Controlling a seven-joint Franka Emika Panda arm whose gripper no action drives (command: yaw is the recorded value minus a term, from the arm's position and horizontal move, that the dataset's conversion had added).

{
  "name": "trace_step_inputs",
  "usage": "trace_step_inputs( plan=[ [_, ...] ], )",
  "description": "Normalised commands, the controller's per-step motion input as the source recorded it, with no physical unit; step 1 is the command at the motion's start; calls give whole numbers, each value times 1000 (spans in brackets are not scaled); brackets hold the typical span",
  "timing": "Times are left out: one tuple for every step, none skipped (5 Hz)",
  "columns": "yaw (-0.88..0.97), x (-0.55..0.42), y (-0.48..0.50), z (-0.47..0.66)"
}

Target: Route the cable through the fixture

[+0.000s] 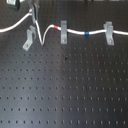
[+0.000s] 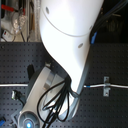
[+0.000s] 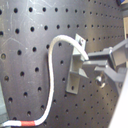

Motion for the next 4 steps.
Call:
trace_step_inputs(
  plan=[
    [0,-200,-38,254],
    [-228,-302,-30,208],
    [-460,-205,18,83],
    [-391,-93,106,1]
  ],
)
